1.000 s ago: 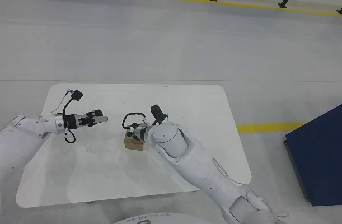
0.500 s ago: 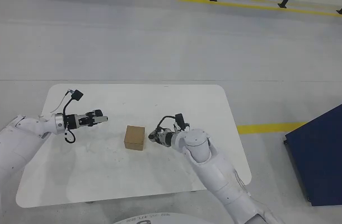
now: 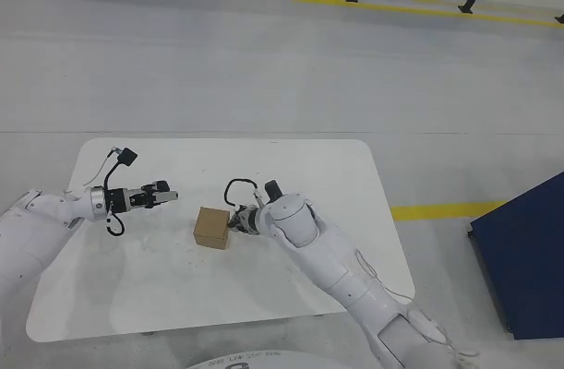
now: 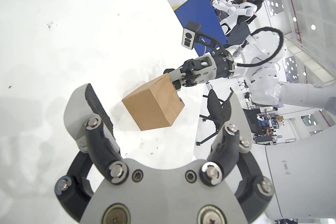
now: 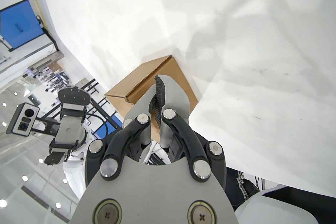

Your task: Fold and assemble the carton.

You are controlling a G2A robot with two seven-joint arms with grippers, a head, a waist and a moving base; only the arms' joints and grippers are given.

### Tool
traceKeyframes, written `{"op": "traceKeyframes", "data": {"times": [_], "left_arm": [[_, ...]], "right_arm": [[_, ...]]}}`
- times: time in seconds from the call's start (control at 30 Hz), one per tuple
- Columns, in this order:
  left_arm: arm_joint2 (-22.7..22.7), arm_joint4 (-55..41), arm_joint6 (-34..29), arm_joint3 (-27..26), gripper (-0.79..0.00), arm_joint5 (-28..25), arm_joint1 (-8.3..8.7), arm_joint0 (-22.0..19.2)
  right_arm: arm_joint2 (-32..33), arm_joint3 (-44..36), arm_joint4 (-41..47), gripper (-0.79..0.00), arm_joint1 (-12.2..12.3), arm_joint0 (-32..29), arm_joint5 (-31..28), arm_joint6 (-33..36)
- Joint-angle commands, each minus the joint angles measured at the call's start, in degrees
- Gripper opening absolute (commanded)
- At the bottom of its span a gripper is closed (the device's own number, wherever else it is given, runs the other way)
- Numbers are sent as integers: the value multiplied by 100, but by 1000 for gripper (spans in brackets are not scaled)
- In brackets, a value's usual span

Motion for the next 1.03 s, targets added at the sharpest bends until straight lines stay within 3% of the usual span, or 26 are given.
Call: {"op": "traceKeyframes", "data": {"times": [0.0,0.2,0.33,0.4,0.5,0.53,0.57,0.6,0.63,0.67,0.7,0.93,1.0], "left_arm": [[0,0,0,0,0,0,0,0],[0,0,0,0,0,0,0,0],[0,0,0,0,0,0,0,0],[0,0,0,0,0,0,0,0],[0,0,0,0,0,0,0,0],[0,0,0,0,0,0,0,0],[0,0,0,0,0,0,0,0],[0,0,0,0,0,0,0,0],[0,0,0,0,0,0,0,0],[0,0,0,0,-1,0,0,0],[0,0,0,0,-1,0,0,0],[0,0,0,0,-1,0,0,0],[0,0,0,0,-1,0,0,0]], "right_arm": [[209,-7,99,-785,25,-135,-198,-70],[551,-227,318,-785,43,-503,-623,-408],[1088,-1053,100,-785,91,-1308,-2260,-1365],[1189,-1466,-323,-785,143,-1729,-2911,-1464],[1501,-1851,-534,-785,196,-2171,-3478,-1605],[1621,-1957,-545,-591,209,-2260,-3568,-1643],[1738,-2045,-520,-259,219,-2336,-3606,-1660],[1821,-2094,-488,0,227,-2373,-3584,-1652],[1821,-2094,-488,0,227,-2373,-3584,-1652],[1814,-2092,-499,-770,226,-2373,-3604,-1657],[1836,-2104,-489,-740,228,-2381,-3595,-1656],[1821,-2094,-488,-287,227,-2373,-3583,-1652],[1821,-2094,-488,-205,227,-2373,-3583,-1651]]}}
